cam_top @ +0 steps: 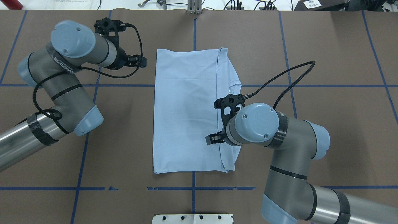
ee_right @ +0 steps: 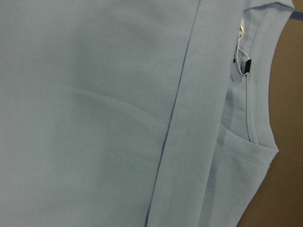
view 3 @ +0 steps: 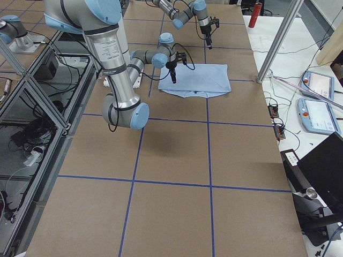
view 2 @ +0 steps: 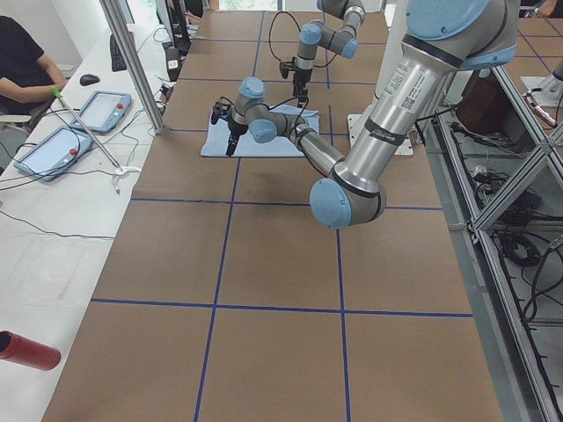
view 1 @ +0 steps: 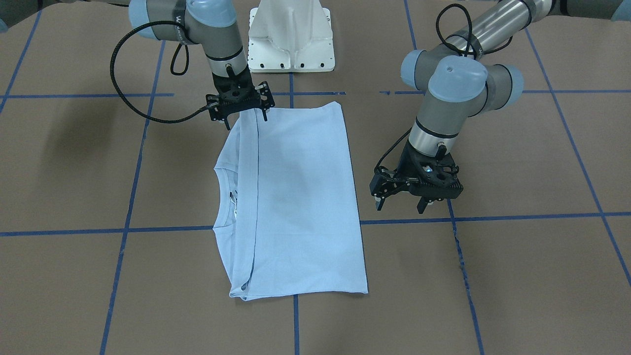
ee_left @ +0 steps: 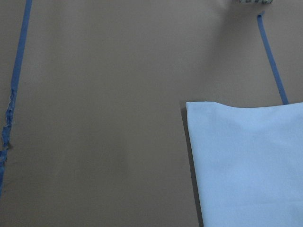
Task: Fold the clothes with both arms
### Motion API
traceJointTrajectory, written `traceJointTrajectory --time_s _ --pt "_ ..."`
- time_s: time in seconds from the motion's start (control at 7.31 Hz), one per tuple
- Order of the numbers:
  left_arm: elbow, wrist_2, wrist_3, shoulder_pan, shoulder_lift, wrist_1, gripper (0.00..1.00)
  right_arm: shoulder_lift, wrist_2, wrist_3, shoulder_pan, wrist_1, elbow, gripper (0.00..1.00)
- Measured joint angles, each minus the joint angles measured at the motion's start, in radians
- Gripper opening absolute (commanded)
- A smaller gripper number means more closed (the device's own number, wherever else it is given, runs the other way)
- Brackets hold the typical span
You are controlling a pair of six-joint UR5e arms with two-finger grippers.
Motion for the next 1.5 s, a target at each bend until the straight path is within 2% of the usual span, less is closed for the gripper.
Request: traceJointTrajectory --time_s 0.55,0.96,1.23,1.37,1.5 --pt "-0.009 -0.007 -0.008 0.01 0.008 0.002 1.0 0.001 -0.122 -0.022 -0.103 -0.048 0.0 0.99" --pt "-0.005 -0.007 -0.01 0.014 0.008 0.002 1.0 -0.002 -0.166 -0.022 -0.141 -0.053 0.0 0.9" --pt "-0.004 -0.008 -0.011 0.019 0.008 0.002 1.0 -0.007 -0.194 -0.03 -0.167 -0.054 -0.002 0.52" --pt "-0.004 -0.008 -0.012 0.021 0.008 0.002 1.0 -0.012 -0.202 -0.039 -0.179 -0.054 -0.003 0.47" --pt "-0.006 -0.008 -0.013 0.024 0.008 0.002 1.0 -0.015 -0.21 -0.067 -0.188 -0.054 -0.003 0.47"
